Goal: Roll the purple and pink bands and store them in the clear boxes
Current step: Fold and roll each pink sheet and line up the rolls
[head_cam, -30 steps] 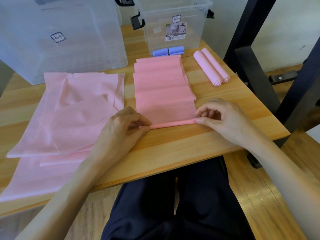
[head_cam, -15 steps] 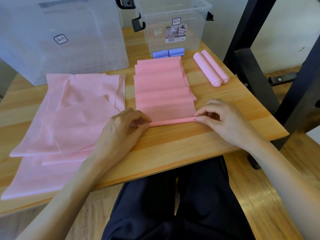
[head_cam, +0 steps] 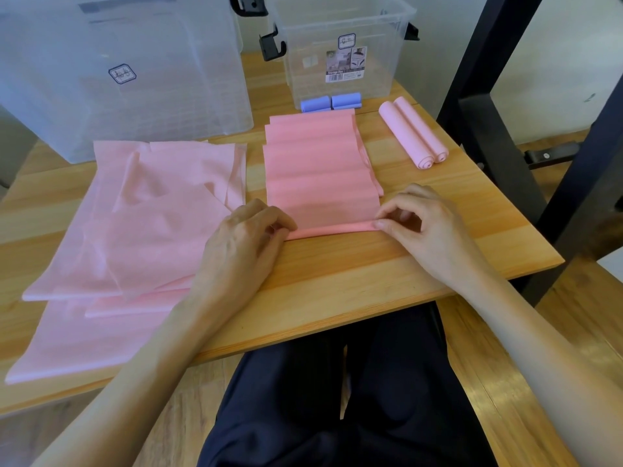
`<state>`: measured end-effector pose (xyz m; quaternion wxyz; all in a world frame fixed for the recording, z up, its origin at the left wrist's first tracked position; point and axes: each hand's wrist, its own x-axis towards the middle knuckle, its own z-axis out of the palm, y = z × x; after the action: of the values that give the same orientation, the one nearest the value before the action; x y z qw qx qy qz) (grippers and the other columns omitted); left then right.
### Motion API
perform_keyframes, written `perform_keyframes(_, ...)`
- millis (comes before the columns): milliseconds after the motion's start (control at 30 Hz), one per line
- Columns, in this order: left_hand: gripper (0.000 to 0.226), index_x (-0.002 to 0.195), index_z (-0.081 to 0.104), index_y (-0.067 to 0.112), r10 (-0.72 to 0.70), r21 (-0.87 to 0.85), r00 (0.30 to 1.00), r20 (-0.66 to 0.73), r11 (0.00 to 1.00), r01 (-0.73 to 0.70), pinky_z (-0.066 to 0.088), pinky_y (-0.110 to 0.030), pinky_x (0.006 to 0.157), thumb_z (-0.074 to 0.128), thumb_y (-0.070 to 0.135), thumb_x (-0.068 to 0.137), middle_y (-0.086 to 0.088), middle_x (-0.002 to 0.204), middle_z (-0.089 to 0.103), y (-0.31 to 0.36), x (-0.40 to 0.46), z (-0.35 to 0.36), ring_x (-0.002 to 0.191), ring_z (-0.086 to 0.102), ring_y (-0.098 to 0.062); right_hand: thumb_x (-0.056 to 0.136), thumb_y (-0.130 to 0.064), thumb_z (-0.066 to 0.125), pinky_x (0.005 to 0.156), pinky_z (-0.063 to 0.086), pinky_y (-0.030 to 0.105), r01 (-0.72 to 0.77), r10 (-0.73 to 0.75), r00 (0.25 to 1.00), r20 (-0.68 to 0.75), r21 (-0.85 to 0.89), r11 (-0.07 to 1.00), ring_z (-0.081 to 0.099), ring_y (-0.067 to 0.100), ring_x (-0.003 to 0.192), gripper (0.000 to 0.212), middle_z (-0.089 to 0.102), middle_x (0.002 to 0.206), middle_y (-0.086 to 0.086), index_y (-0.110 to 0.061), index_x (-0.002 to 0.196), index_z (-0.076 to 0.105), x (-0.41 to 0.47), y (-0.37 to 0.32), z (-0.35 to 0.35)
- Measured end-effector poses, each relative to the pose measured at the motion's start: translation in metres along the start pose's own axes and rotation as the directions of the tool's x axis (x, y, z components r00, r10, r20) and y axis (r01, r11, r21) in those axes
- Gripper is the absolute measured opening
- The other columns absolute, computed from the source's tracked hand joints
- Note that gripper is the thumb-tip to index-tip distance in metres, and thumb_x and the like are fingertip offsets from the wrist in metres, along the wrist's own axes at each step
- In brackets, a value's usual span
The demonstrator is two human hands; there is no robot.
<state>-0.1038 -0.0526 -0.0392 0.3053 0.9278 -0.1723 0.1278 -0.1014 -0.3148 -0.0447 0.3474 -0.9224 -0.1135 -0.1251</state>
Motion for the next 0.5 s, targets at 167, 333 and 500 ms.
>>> perform_keyframes(167, 0.014, 0.1, 0.072, 0.024, 0.03, 0.038, 1.0, 0.01, 0.999, -0.03, 0.049, -0.03, 0.078, 0.062, 0.017, 0.092, 0.016, 0.1, 0.056, -0.004, -0.001, 0.002, 0.09, 0.057, -0.006, 0.082, -0.027, 0.076, 0.083, 0.042, 0.017, 0.005, -0.006, 1.0, 0.026, 0.028, 1.0, 0.055, 0.005, 0.091, 0.012, 0.06, 0.094, -0.01, -0.022, 0.093, 0.075, -0.001, 0.001, -0.001)
perform_keyframes(333, 0.015, 0.102, 0.073, 0.029, -0.014, -0.023, 0.997, 0.078, 1.0, 0.016, 0.05, -0.031, 0.079, 0.06, 0.025, 0.095, 0.015, 0.098, 0.058, -0.003, -0.003, -0.003, 0.087, 0.058, -0.001, 0.087, -0.032, 0.068, 0.078, 0.037, 0.013, -0.015, 0.014, 0.994, 0.113, 0.005, 1.0, 0.052, 0.003, 0.089, 0.012, 0.059, 0.087, -0.012, -0.023, 0.091, 0.075, -0.001, -0.002, -0.008)
perform_keyframes(500, 0.011, 0.1, 0.063, 0.031, -0.014, -0.05, 0.999, 0.047, 0.999, 0.016, 0.049, -0.024, 0.077, 0.065, 0.023, 0.093, 0.016, 0.096, 0.059, -0.004, -0.007, -0.005, 0.088, 0.057, 0.005, 0.084, -0.029, 0.073, 0.075, 0.035, 0.003, -0.059, 0.053, 0.994, 0.1, 0.055, 0.997, 0.052, -0.001, 0.087, 0.005, 0.059, 0.088, -0.013, -0.025, 0.087, 0.075, -0.003, -0.002, -0.01)
